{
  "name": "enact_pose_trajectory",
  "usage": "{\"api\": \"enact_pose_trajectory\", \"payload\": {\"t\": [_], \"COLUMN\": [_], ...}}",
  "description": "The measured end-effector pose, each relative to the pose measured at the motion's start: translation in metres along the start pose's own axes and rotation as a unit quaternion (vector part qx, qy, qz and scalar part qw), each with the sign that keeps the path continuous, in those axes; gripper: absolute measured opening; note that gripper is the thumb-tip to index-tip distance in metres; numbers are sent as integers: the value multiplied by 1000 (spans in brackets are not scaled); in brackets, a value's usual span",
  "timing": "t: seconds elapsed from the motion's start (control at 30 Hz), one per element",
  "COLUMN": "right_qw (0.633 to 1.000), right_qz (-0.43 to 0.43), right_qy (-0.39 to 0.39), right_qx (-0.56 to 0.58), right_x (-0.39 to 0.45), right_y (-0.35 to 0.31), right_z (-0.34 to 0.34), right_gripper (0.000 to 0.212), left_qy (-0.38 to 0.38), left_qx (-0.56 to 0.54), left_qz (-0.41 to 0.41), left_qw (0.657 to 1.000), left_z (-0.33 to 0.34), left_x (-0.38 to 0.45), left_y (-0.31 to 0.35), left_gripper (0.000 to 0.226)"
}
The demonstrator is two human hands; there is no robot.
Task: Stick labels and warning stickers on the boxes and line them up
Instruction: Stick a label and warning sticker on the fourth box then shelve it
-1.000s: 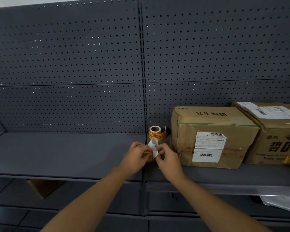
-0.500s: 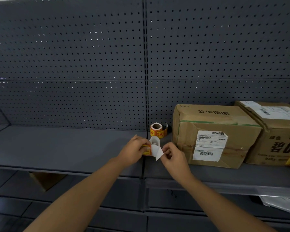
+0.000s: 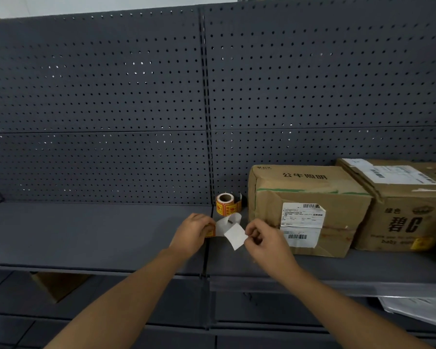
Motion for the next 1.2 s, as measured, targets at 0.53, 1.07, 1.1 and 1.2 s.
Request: {"api": "enact_pose_trajectory", "payload": {"t": [0.53,1.07,1.1,1.2], "right_qw": [986,961,959,954], "right_qz": [74,60,61,52], "right_qy": [43,26,26,16], "right_qx": [141,270,276,296], "right_x": [1,21,22,27], "right_y": [-43,-83,-86,-94], "right_z": [0,-28,-31,-41], "right_gripper": [15,5,4,4], "left_qy": [155,85,93,115], "left_qx": [-92,-283,-294,-334], "left_qz": [-17,0,-8,-33], "left_qw": [984,955,951,935], "left_z": [-39,-64,-65,-68], "left_x": [-10,-9,-7,0], "left_y": [81,122,124,131], "left_gripper": [25,44,42,35]}}
Point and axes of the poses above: each hand's wrist, its own x-axis towards the middle knuckle, its own z-axis out of the palm, y = z × x, the point moved 1 cm from there along x, towards the middle knuckle, and after that the axes turned 12 degrees about y, right-handed, at the moved point
